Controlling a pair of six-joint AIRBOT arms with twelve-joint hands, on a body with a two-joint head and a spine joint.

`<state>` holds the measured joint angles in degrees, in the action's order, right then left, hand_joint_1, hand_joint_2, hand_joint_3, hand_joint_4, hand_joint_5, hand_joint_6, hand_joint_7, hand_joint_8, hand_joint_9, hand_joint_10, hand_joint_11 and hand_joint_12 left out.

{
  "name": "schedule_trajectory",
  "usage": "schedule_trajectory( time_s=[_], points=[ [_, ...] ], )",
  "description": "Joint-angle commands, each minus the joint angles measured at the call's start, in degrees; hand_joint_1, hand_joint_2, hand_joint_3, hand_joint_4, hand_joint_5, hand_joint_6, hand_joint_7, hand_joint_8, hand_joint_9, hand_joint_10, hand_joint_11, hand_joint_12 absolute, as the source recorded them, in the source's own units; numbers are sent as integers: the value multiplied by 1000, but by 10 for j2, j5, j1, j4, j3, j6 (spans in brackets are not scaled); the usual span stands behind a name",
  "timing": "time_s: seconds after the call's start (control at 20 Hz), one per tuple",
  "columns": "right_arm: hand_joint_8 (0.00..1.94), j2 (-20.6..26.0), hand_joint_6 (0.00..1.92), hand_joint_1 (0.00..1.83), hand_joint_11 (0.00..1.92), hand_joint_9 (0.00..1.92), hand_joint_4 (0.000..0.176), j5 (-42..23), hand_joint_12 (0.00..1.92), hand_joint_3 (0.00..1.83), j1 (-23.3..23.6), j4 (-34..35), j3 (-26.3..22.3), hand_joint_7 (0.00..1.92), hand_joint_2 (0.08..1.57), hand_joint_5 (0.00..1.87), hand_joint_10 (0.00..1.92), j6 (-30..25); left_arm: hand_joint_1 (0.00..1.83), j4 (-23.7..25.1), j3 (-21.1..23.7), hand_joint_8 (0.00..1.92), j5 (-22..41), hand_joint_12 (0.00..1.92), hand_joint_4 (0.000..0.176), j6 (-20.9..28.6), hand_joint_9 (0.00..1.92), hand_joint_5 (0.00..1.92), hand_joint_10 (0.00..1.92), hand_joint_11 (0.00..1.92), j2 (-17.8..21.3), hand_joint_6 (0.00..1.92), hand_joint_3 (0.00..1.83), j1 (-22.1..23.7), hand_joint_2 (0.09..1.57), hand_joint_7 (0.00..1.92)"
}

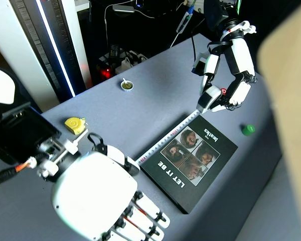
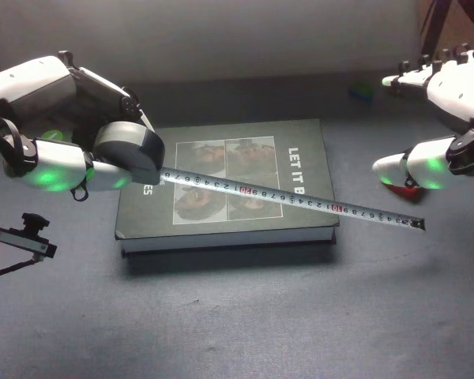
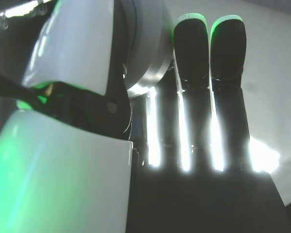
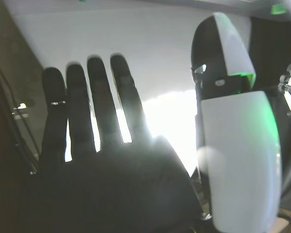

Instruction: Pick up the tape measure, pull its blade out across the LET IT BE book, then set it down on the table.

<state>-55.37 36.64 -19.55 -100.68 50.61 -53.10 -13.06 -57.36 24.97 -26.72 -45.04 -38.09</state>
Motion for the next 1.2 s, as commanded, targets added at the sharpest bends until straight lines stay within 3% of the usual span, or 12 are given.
schedule_trajectory(
  time_s=[0.0, 0.15, 0.35, 0.6, 0.9, 1.15],
  points=[
    [0, 5, 0, 163, 0, 92, 0, 23, 649, 5, 9, -31, -3, 115, 1061, 123, 0, -2, 1373, -4, -2, 992, 67, 1398, 0, 9, 950, 1003, 1322, 764, 3, 714, 1, 5, 1107, 973],
    [0, 9, 0, 48, 0, 45, 0, 23, 531, 0, 20, -32, -15, 47, 1064, 58, 0, -2, 1371, -4, -3, 999, 70, 1401, 0, 11, 945, 1014, 1326, 769, 3, 708, 1, 5, 1108, 963],
    [0, 30, 0, 23, 0, 38, 0, 23, 549, 0, 40, -35, -48, 39, 1052, 47, 0, -3, 1370, -4, -5, 1008, 74, 1401, 0, 19, 948, 1019, 1321, 770, 4, 706, 1, 5, 1108, 953],
    [0, 44, 2, 23, 0, 36, 0, 42, 558, 0, 54, -76, -104, 39, 1053, 52, 1, -30, 1371, -51, -16, 993, 60, 1400, 0, 26, 943, 1008, 1324, 768, 1, 719, 0, 7, 1108, 968],
    [3, 0, 5, 22, 0, 43, 0, 115, 574, 1, 52, -105, -126, 52, 1057, 69, 3, -62, 1371, -135, -40, 1009, 43, 1358, 0, 26, 957, 1011, 1314, 771, -15, 714, 0, -10, 1108, 954],
    [0, -3, 1, 22, 0, 40, 0, 121, 532, 1, 19, -145, -132, 51, 1061, 69, 0, -97, 1370, -139, -86, 1010, 78, 1361, 0, 85, 954, 1013, 1315, 770, -43, 713, 0, -58, 1108, 953]
  ],
)
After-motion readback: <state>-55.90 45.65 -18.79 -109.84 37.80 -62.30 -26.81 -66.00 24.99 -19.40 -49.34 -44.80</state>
